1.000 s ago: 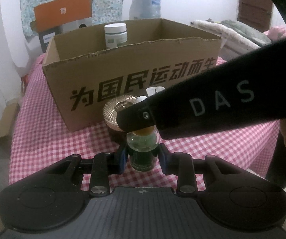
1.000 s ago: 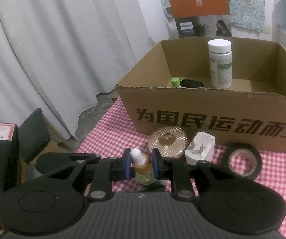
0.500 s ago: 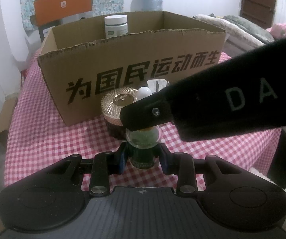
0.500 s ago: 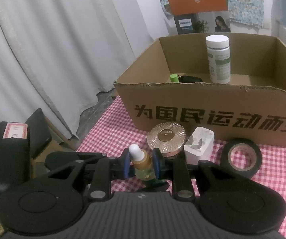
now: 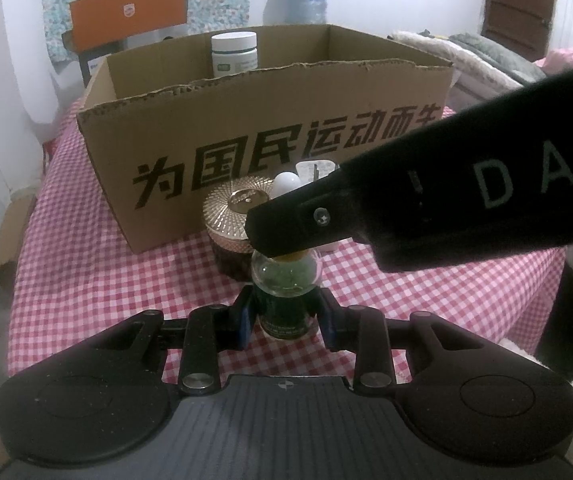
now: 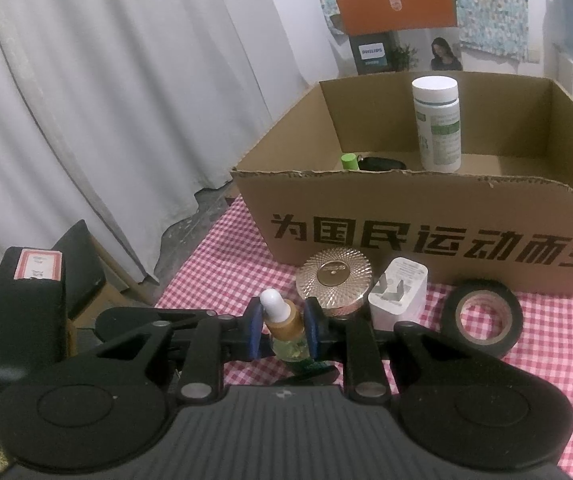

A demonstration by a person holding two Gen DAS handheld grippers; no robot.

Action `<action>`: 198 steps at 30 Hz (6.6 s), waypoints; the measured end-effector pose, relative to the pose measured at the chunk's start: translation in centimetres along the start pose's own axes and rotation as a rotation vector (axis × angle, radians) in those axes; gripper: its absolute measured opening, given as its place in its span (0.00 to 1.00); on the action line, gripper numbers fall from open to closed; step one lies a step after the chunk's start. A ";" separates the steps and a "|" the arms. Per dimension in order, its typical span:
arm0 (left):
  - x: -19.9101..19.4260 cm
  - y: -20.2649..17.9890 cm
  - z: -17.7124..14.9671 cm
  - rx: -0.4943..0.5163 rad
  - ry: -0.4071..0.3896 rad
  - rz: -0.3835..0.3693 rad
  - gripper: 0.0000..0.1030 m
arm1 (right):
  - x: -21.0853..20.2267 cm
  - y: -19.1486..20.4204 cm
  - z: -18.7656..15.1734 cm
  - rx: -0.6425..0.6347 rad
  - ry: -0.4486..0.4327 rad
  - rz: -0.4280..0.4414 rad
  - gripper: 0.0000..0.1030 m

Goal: Organize rigid objects
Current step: 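Lift the dropper bottle off the table with the right gripper, then carry the dropper bottle into the box and open the right gripper, then move the right gripper down to the black tape roll, then grasp the black tape roll by its rim with the right gripper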

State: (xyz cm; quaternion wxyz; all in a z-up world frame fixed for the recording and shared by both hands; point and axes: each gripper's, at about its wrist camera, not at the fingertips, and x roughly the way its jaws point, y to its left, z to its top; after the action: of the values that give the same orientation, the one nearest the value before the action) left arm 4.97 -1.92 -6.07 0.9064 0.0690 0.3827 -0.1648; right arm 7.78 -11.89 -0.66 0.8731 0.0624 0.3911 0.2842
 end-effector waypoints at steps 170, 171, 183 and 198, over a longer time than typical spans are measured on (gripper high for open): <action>-4.0 -3.4 8.5 0.062 -0.120 -0.146 1.00 | -15.5 -10.5 3.7 0.242 -0.231 0.099 0.65; -3.5 -3.8 7.7 0.072 -0.107 -0.159 1.00 | -15.1 -10.7 2.9 0.262 -0.215 0.103 0.65; 2.4 -7.7 4.7 0.244 -0.022 -0.167 0.83 | -7.2 -15.2 -0.7 0.359 0.000 -0.043 0.51; 7.5 -8.4 6.3 0.225 0.078 -0.185 0.56 | -0.2 -16.9 1.0 0.199 0.165 -0.106 0.29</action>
State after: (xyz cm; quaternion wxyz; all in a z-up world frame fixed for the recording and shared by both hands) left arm 11.09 -13.22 -7.06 0.8584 0.1408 0.4013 -0.2868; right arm 15.92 -25.91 -5.40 0.8413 0.1044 0.4906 0.2014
